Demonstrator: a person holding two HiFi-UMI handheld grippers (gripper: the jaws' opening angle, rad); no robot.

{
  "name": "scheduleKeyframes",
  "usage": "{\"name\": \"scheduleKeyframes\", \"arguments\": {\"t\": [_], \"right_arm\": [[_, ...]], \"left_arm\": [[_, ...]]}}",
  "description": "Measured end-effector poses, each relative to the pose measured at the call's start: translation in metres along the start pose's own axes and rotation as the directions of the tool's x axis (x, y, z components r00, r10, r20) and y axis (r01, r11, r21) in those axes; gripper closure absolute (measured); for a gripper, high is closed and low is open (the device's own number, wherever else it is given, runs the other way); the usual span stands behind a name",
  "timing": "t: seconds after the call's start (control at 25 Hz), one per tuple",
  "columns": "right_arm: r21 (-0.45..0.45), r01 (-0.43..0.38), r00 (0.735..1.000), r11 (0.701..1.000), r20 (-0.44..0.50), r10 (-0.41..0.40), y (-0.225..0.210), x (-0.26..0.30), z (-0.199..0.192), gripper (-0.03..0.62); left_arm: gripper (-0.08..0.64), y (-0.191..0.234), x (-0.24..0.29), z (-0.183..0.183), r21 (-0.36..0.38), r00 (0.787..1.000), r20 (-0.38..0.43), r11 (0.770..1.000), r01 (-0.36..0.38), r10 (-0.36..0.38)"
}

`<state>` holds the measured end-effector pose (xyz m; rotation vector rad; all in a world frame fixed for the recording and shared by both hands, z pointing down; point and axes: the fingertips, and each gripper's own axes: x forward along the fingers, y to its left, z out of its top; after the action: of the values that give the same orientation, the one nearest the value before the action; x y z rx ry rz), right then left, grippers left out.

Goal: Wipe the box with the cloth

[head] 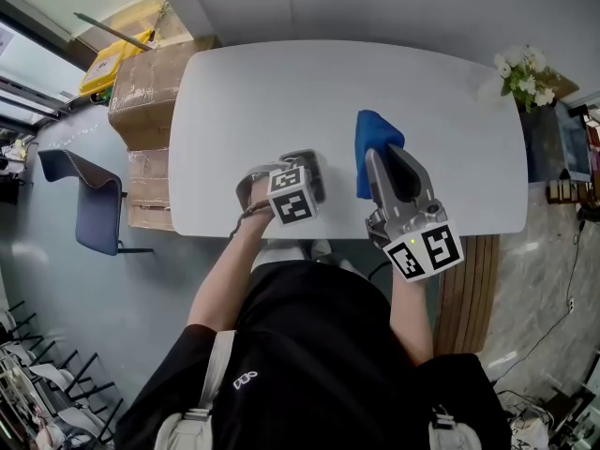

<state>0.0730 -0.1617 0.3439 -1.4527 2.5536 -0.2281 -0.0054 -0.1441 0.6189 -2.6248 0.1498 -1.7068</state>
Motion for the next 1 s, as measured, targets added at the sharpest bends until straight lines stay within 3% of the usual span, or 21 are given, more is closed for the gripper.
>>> {"name": "scheduleKeyframes", "arguments": {"t": [0.56,0.84,1.0], "right_arm": [[0.024,0.031,0.999,0.999,-0.005,-0.031,-0.008,-0.007,-0.006,0.546],[0.017,0.024,0.999,1.0,-0.022,-0.023,-0.005,-0.01,-0.008,0.546],[0.009,0.023,0.999,1.0,-0.033,-0.023,-0.006,-0.014,-0.007,0.546]], "left_arm": [[0.512,-0.014,0.022,0.004,0.055,0.994,-0.08,0.995,0.083,-0.079],[0.511,-0.015,0.029,0.008,0.076,0.993,-0.095,0.994,0.078,-0.071],[0.505,-0.011,0.033,0.009,0.117,0.993,-0.114,0.992,0.043,-0.03]]}}
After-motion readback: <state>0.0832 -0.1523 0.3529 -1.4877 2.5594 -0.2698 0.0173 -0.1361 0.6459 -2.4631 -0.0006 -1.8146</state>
